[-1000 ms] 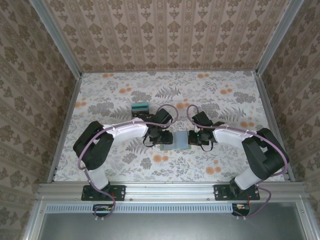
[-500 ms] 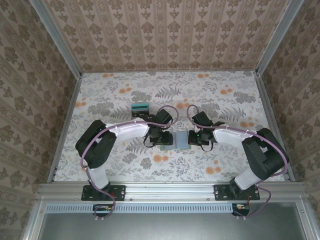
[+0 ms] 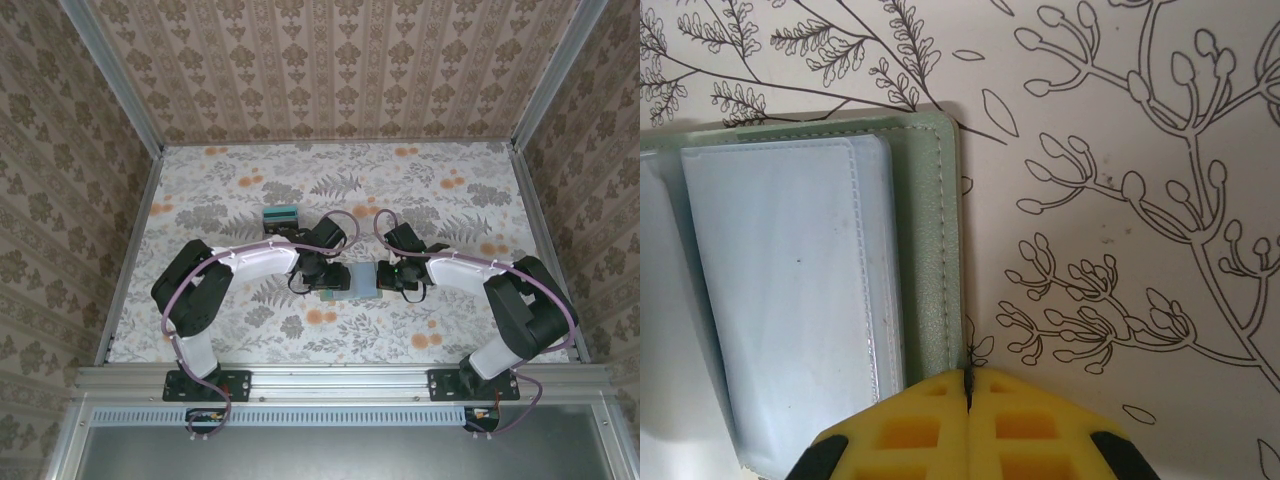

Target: Take the credit cards out of the card holder

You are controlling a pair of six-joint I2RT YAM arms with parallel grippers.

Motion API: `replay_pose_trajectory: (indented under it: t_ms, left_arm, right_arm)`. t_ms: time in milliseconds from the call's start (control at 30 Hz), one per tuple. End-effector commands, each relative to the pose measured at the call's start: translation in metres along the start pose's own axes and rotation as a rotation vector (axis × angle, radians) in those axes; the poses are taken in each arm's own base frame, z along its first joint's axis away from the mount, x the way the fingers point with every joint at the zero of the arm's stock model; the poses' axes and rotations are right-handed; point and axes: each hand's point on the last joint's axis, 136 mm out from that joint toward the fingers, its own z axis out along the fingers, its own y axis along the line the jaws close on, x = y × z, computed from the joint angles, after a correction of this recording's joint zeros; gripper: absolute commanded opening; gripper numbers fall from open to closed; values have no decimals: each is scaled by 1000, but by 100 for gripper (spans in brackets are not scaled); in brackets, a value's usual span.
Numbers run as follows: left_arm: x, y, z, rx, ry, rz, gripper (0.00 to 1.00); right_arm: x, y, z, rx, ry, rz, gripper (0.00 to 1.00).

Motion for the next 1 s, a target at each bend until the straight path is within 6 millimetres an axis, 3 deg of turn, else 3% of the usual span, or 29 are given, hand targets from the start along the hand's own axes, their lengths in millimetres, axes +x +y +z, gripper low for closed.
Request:
replay_pose_trajectory:
  t_ms: [0, 200, 367, 600, 800, 967]
  left_arm:
    - [-5, -18, 3, 57, 3, 47, 51]
    - [-10, -29, -2, 93, -15, 82, 58]
    - [-10, -34, 1, 104, 2, 92, 58]
    - [-21, -58, -6, 167, -12, 147, 58]
    - [-30, -83, -1, 223, 10, 191, 56]
    - [-31, -82, -2, 216, 8, 195, 54]
  right_arm:
    - [15, -9, 9, 25, 43, 8, 0]
    - [15, -9, 10, 26, 47, 7, 0]
    - [15, -9, 11, 26, 50, 8, 0]
    - [14, -12, 6, 36, 39, 19, 0]
    - [-2, -24, -17, 14, -50, 103, 0]
    - [-16, -23, -41, -33, -123, 114, 2]
